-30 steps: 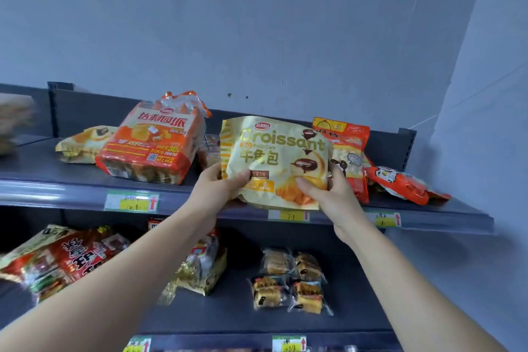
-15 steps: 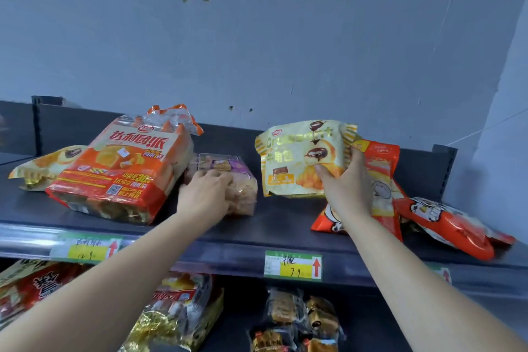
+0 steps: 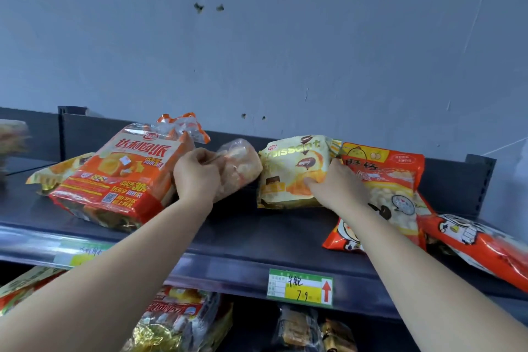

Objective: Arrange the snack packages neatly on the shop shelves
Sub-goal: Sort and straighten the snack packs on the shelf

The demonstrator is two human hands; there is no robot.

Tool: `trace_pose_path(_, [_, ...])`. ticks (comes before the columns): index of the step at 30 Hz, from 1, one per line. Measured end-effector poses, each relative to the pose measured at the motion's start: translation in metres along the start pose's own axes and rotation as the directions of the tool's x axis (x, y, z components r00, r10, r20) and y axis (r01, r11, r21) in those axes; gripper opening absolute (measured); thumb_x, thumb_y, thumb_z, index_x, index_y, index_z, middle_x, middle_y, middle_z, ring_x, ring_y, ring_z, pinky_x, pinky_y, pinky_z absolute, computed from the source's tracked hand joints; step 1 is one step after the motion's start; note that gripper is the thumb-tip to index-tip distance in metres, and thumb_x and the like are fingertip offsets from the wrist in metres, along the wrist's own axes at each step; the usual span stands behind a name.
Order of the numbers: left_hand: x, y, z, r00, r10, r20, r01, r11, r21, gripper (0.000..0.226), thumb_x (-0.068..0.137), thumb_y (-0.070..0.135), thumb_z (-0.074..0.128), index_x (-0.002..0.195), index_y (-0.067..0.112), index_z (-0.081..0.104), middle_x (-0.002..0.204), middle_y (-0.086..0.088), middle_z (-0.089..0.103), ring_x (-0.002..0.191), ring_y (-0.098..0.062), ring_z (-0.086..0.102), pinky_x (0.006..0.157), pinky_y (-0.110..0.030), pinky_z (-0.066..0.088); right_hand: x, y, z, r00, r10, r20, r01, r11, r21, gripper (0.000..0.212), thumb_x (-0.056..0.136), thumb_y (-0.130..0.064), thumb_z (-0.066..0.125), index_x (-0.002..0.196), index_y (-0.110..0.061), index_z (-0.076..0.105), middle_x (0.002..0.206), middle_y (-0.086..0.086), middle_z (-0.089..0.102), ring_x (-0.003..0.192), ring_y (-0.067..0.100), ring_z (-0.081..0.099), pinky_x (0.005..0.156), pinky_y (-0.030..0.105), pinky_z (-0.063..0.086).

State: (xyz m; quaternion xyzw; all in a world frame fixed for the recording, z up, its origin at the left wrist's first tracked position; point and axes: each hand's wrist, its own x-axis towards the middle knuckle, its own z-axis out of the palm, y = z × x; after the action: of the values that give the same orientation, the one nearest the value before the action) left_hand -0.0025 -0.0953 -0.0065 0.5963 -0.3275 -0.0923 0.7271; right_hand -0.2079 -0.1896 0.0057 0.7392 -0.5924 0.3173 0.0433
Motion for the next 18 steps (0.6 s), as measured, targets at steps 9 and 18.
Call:
trace_pose_path(9, [-0.022, 0.041, 0.007, 0.974, -0.213, -0.077, 0.156, 0.878, -0.452, 0.020, 0.086, 0.017, 0.071, 0.069, 0.014, 0.060, 0.069, -0.002, 0.064, 0.071, -0.020, 0.062, 0.070, -0.034, 0.056, -0.021, -0.019, 0.001, 0.981, -0.141, 0.134, 0.146, 0.989, -0.024, 0.043, 0.092, -0.058, 0.046, 0.087, -0.019, 0.062, 0.081, -0.003, 0.059, 0.093, 0.024, 0.063, 0.060, 0.028, 0.039])
trace_pose_path(18, [-0.064, 0.033, 0.014, 0.979, 0.202, -0.025, -0.202, 0.949, -0.241, 0.018, 0.090, 0.014, 0.065, 0.074, 0.023, 0.063, 0.096, -0.003, 0.063, 0.088, -0.016, 0.063, 0.080, -0.025, 0.055, -0.053, -0.074, -0.032, 0.888, -0.345, 0.305, -0.243, 0.210, 0.947, 0.089, 0.044, -0.078, 0.072, 0.117, -0.028, 0.064, 0.104, 0.006, 0.074, 0.096, 0.021, 0.071, 0.084, 0.042, 0.056])
